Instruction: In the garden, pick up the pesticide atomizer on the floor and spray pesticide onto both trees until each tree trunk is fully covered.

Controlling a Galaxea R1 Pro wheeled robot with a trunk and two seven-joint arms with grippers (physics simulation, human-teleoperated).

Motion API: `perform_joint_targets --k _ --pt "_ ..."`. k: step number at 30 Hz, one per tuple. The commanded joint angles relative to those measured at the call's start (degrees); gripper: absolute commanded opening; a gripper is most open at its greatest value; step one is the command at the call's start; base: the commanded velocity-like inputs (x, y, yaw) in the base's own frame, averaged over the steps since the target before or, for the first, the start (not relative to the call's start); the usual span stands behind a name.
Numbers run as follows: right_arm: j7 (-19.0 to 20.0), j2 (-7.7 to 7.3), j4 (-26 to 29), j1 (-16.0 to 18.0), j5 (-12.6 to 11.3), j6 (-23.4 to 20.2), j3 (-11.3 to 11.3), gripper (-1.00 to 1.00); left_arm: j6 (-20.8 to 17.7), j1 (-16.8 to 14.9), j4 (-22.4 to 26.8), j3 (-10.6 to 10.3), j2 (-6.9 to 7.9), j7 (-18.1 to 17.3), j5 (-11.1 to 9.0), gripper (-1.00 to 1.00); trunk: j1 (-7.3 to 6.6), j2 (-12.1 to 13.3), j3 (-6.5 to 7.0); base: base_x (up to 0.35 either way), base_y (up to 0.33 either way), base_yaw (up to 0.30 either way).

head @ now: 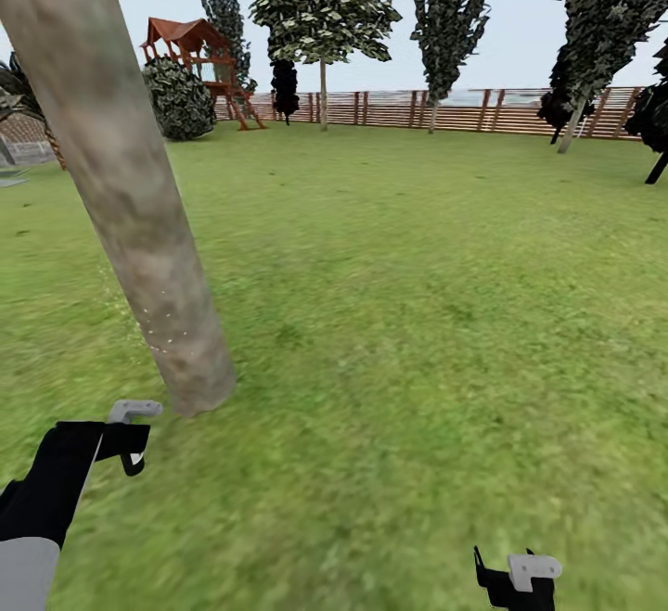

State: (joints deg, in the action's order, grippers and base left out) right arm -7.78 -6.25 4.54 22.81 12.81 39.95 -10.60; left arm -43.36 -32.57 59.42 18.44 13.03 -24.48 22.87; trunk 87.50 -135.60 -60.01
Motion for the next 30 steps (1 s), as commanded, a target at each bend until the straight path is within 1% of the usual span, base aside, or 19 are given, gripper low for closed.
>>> perform_joint_targets --k 1,14,27,30 --pt "-0.3 0.01 -0.1 0.0 0.6 0.1 -0.3 1.0 -0.1 0.0 0.1 0.1 -0.02 -0.6 0.6 -1.0 0.0 0.0 -0.05 0.146 -0.217 0.008" --pt "-0.3 0.01 -0.1 0.0 0.6 0.1 -0.3 1.0 -0.1 0.0 0.1 0.1 -0.02 -0.5 0.7 -1.0 0.0 0.0 -0.05 0.13 -0.247 0.018" --pt "-0.3 0.05 -0.1 0.0 0.6 0.1 -0.3 1.0 -0.1 0.0 0.1 0.1 -0.02 -0.5 0.7 -1.0 0.0 0.0 -0.05 0.049 -0.269 0.262" --pt "-0.3 0.05 -0.1 0.0 0.6 0.1 -0.3 1.0 -0.1 0.0 0.1 0.1 -0.02 -0.5 0.7 -1.0 0.0 0.0 -0.05 0.132 -0.264 0.113"
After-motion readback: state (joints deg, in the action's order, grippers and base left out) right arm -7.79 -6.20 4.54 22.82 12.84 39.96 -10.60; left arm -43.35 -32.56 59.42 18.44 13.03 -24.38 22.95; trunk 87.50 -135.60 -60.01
